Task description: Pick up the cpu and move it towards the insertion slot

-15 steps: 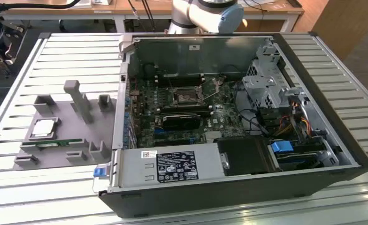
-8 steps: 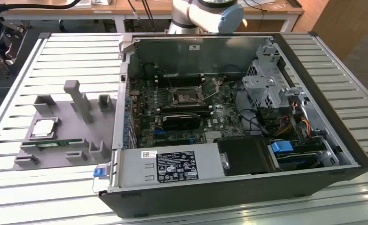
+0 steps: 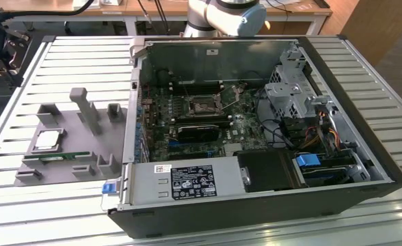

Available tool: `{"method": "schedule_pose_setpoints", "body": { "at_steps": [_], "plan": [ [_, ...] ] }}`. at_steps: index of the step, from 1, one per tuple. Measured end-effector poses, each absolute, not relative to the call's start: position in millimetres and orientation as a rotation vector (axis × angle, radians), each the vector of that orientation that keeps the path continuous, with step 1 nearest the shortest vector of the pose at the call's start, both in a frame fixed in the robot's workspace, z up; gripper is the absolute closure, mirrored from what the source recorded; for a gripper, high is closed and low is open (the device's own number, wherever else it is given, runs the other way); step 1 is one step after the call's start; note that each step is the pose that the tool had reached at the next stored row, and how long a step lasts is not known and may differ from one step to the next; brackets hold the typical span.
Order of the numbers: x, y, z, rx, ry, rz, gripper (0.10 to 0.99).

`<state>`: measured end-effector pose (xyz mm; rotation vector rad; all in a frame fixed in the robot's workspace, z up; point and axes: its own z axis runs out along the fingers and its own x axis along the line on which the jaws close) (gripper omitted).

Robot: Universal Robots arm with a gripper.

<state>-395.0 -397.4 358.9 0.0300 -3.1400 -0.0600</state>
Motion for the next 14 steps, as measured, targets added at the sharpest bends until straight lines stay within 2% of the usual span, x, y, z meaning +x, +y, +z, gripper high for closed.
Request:
{"method": "schedule_pose_setpoints", "body": {
  "at_steps": [14],
  "plan": [
    [-396.4,-397.3,333.4,0.03,-3.14,-0.06,0.984]
  ]
}}
